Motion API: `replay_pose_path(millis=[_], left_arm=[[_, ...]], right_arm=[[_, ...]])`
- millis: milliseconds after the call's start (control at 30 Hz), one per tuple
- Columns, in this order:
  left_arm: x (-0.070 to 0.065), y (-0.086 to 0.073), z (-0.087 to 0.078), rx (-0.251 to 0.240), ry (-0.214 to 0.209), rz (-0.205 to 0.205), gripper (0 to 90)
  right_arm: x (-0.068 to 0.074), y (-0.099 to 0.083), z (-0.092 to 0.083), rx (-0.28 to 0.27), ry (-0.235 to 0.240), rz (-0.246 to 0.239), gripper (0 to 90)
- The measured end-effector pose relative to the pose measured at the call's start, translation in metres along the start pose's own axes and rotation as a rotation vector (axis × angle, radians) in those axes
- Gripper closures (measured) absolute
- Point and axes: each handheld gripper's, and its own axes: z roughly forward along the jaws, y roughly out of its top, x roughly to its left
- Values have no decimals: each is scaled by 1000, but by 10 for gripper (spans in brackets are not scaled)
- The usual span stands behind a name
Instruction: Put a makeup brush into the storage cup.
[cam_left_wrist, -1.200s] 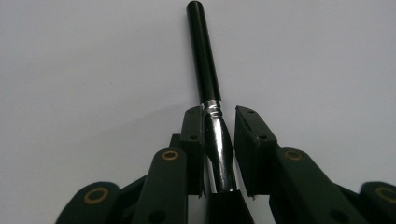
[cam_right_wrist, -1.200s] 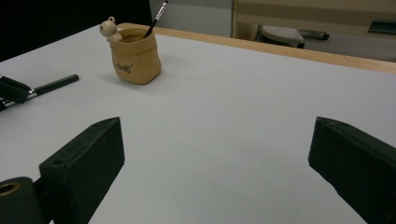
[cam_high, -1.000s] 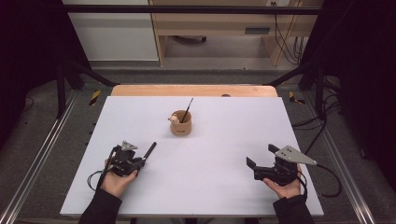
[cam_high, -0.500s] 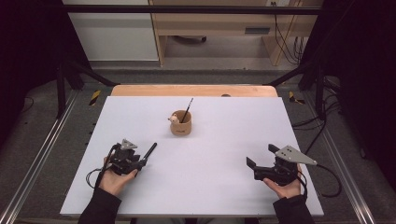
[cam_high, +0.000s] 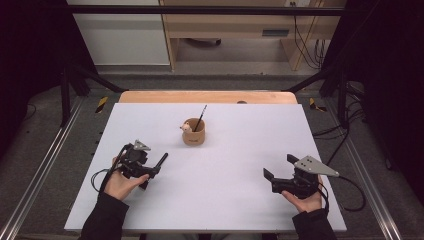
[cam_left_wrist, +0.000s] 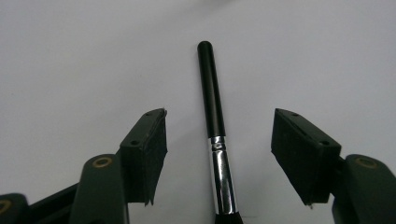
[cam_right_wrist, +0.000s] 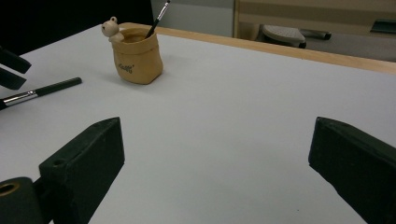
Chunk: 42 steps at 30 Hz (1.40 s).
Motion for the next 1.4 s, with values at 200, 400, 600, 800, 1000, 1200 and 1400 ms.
replay_pose_path(millis=[200,400,600,800,1000,1200,1400], left_arm=[[0,7,7,58,0,27,350],[1,11,13,98,-6,38,362],[3,12,19,133,-10,40,381],[4,12,23,157,-17,31,446],[3,11,26,173,-29,15,543],[3,10,28,180,-40,4,622],[4,10,28,180,-28,-16,689]], right_arm=[[1,0,1,2,1,-2,41],[1,0,1,2,2,-1,41],[1,0,1,4,4,0,41],[1,0,1,6,5,-2,41],[1,0,2,7,7,-3,41],[1,0,2,9,7,-4,42],[2,0,2,11,8,-4,41]])
